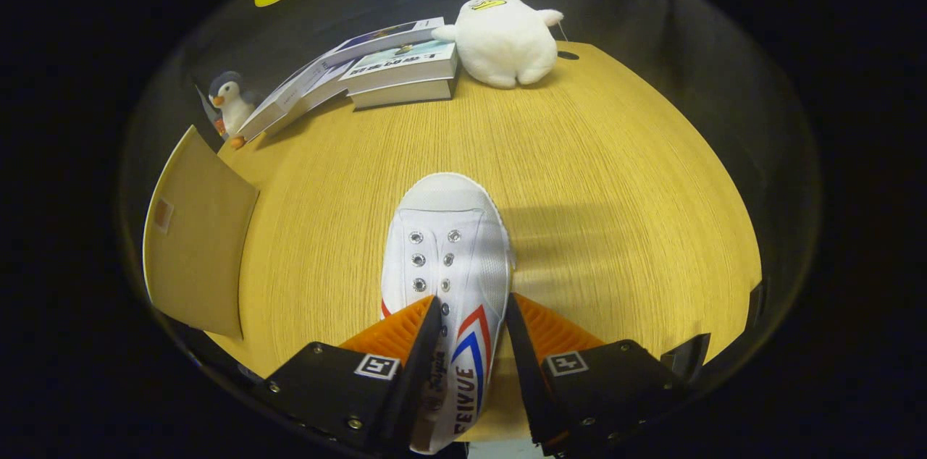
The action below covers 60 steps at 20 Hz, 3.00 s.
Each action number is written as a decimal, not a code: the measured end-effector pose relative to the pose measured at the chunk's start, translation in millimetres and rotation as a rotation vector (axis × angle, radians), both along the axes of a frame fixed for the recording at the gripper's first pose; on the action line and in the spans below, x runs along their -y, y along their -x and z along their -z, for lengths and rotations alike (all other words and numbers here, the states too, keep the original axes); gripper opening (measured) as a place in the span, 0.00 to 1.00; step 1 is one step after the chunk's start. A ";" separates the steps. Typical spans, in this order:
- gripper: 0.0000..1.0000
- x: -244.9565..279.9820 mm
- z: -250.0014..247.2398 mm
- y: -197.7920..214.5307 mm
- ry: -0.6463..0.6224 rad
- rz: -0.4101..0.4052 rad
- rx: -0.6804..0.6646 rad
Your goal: Open the storage box then place both shoes into the box .Put the left shoe in first, then the right shoe, with the right side of both shoes facing outward in a uniform manner.
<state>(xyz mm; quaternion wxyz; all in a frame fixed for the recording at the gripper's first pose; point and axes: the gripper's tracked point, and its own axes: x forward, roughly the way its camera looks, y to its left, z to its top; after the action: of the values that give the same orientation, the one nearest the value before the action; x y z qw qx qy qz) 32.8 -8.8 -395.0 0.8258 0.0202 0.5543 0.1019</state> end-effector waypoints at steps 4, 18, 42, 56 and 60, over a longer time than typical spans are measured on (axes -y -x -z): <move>0.33 6.1 -2.6 0.0 0.006 0.046 -0.001; 0.01 -19.4 -71.7 -0.7 -0.261 0.257 -0.037; 0.00 -217.7 -206.1 -8.9 -0.369 0.021 0.055; 0.01 -321.9 -195.0 13.3 -0.372 -0.089 0.005; 0.01 -330.5 -176.7 18.0 -0.326 -0.088 -0.014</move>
<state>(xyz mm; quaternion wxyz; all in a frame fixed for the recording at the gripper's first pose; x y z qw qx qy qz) 14.8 321.7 -218.3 0.8025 0.1304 0.5363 0.2267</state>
